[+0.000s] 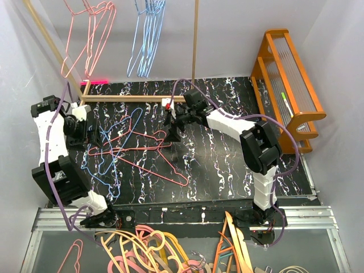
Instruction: Organize the hangers
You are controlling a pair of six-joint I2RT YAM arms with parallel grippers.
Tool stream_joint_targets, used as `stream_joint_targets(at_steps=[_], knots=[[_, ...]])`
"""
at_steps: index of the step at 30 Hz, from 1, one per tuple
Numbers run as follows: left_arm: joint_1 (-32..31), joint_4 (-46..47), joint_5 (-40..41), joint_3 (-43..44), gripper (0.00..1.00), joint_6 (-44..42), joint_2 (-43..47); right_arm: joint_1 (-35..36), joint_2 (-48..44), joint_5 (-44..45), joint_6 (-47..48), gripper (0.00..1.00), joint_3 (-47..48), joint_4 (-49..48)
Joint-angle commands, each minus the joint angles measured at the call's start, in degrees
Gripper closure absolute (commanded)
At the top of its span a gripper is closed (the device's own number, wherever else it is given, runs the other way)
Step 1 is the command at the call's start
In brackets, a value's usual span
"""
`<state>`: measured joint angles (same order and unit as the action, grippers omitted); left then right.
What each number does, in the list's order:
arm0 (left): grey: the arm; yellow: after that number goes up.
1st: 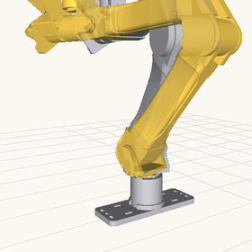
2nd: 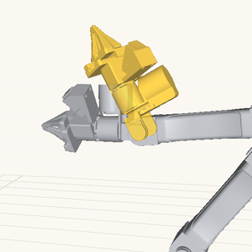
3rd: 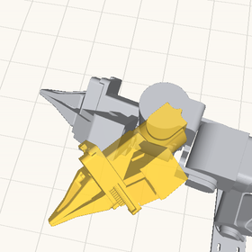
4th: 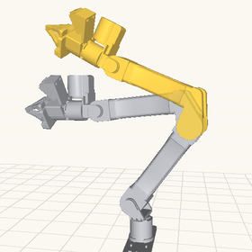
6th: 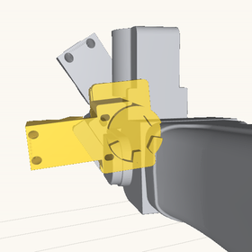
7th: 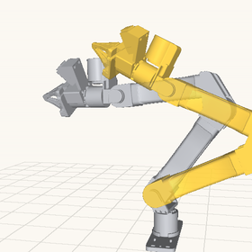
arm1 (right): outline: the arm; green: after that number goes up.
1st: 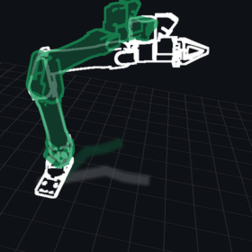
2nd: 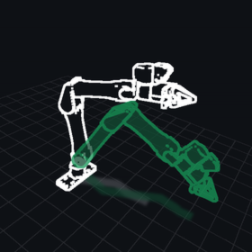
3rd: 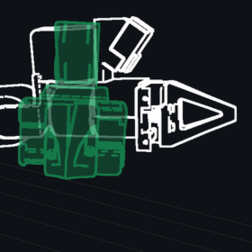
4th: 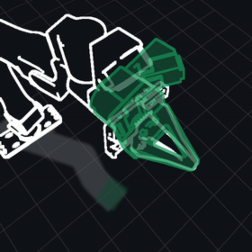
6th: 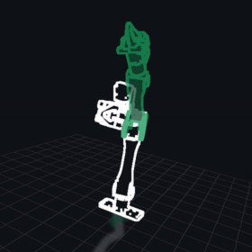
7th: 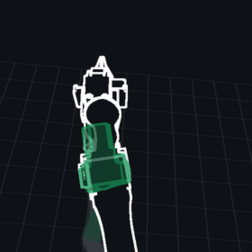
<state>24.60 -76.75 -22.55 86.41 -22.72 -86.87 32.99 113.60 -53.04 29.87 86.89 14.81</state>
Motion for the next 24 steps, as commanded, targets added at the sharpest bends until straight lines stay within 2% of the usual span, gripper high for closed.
stream_joint_targets(at_steps=[1,8,15,24], knots=[[-0.2,6.4,3.7,-3.4,0.11,-1.6,-1.0,2.5,-2.9,-0.2,-0.4,0.02,-2.2,-6.9],[-4.6,18.3,6.0,-8.9,0.38,1.8,-6.4,4.4,-5.8,2.7,-7.5,0.02,-5.9,-12.6],[-7.1,27.9,10.4,-18.6,0.42,2.7,-7.5,4.5,-7.1,4.4,-8.9,0.02,-5.8,-13.1],[-7.1,34.2,12.8,-19.4,0.43,5.1,-9.8,4.8,-8.0,4.7,-8.3,0.02,-6.0,-11.1]])
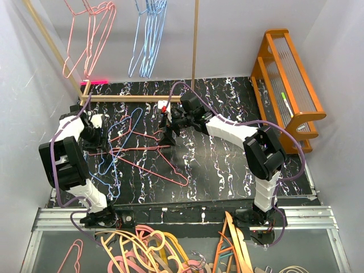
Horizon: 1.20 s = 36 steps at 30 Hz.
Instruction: Organize the hangers
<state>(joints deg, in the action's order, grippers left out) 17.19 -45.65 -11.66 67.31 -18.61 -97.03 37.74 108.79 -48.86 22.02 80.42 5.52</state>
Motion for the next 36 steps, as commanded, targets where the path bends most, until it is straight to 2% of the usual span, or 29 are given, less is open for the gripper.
stream_joint_targets(at_steps=[1,9,24,27,31,32,36], knots=[[0.3,3.4,2.0,-1.0,0.43,0.9,0.5,0.1,-3.3,0.5,-0.5,0.02,0.2,-1.7],[0.3,2.5,0.0,-5.4,0.53,0.9,0.5,0.8,-3.3,1.0,-0.3,0.02,-0.4,-1.7],[0.3,5.3,2.2,-10.9,0.54,2.2,-0.3,1.7,-2.8,1.4,1.2,0.01,-0.8,-1.4],[0.4,6.3,2.3,-11.6,0.62,2.2,-1.4,1.9,-2.6,1.7,1.4,0.02,-0.8,-1.2],[0.4,6.7,1.4,-11.4,0.95,2.0,-3.6,2.0,-2.5,2.1,1.8,0.02,-0.7,-0.8],[0.4,6.6,1.2,-11.1,1.00,2.0,-3.9,2.1,-2.5,2.1,1.9,0.02,-0.7,-0.6],[0.5,2.9,-1.0,-7.5,1.00,1.7,-2.9,2.1,-2.5,2.7,2.6,0.02,-0.4,-0.3]])
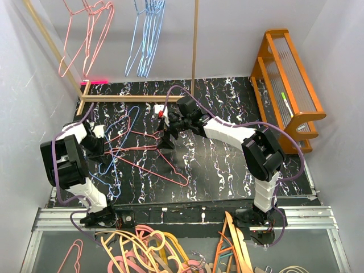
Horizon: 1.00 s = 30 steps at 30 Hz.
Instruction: Organize the hangers
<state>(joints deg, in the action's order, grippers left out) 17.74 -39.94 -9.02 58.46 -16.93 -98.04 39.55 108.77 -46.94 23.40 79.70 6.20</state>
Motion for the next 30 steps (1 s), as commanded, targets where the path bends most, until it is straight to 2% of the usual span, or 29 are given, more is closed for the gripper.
stream_joint_targets(at_steps=[1,4,10,20,30], knots=[[-0.1,-4.4,-4.5,3.1,1.00,-0.3,-1.1,0.3,-2.5,0.8,1.4,0.02,0.6,-0.7],[-0.2,-9.3,-6.3,9.3,1.00,-0.7,3.6,0.3,-2.7,2.0,3.0,0.02,1.1,0.2],[-0.2,-19.0,-4.1,20.5,1.00,-4.9,13.6,0.0,-4.9,6.5,5.8,0.01,2.4,0.6],[-1.1,-23.6,5.5,23.9,1.00,-10.0,30.5,-1.5,-8.3,8.8,4.5,0.02,4.0,1.5],[-1.3,-32.1,12.0,27.7,1.00,-16.3,38.8,-2.8,-14.2,8.7,0.8,0.02,-0.1,0.9]])
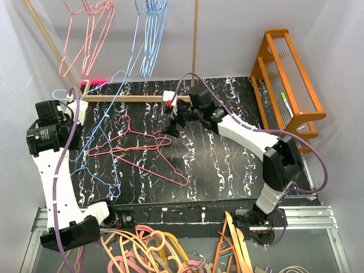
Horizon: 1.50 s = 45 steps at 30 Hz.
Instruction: Organize the hangers
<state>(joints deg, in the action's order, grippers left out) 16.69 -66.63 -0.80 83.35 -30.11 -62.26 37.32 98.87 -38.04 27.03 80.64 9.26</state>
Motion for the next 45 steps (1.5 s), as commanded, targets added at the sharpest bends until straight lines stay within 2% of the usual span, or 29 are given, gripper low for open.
stream_joint_targets(at_steps=[1,6,10,14,21,26,32,34,38,45], knots=[[-0.2,-6.7,4.2,3.8,1.00,-3.7,3.2,-0.8,-5.0,-0.6,-3.7,0.02,-1.7,-2.9],[-0.3,-8.1,8.3,8.7,1.00,-10.0,4.2,-1.4,-6.9,-2.4,-8.6,0.02,-5.0,-7.4],[-0.2,-3.2,12.3,10.2,1.00,-18.1,6.0,-1.5,-7.2,-3.6,-13.6,0.02,-6.7,-11.8],[-0.2,1.1,11.5,12.2,1.00,-23.0,6.5,-1.6,-7.0,-3.8,-17.2,0.02,-7.0,-14.2],[0.0,16.0,14.5,9.7,1.00,-31.8,7.5,-2.5,-7.7,-6.0,-23.0,0.02,-8.5,-18.8],[-0.1,31.0,15.3,3.4,1.00,-41.8,8.1,-3.3,-7.7,-8.9,-26.8,0.01,-8.6,-21.6],[-0.5,42.4,14.8,3.4,1.00,-47.6,3.2,-4.7,-6.9,-12.4,-31.5,0.01,-7.6,-24.0],[-2.5,46.7,16.7,3.4,1.00,-50.7,1.2,-5.4,-6.4,-14.4,-33.1,0.01,-7.0,-24.6],[-11.0,57.7,23.0,2.8,1.00,-58.2,-2.2,-6.2,-6.1,-16.7,-34.3,0.01,-6.2,-24.5],[-21.6,69.2,34.7,6.5,1.00,-62.9,-9.9,-6.7,-6.9,-17.3,-34.7,0.01,-6.7,-24.1]])
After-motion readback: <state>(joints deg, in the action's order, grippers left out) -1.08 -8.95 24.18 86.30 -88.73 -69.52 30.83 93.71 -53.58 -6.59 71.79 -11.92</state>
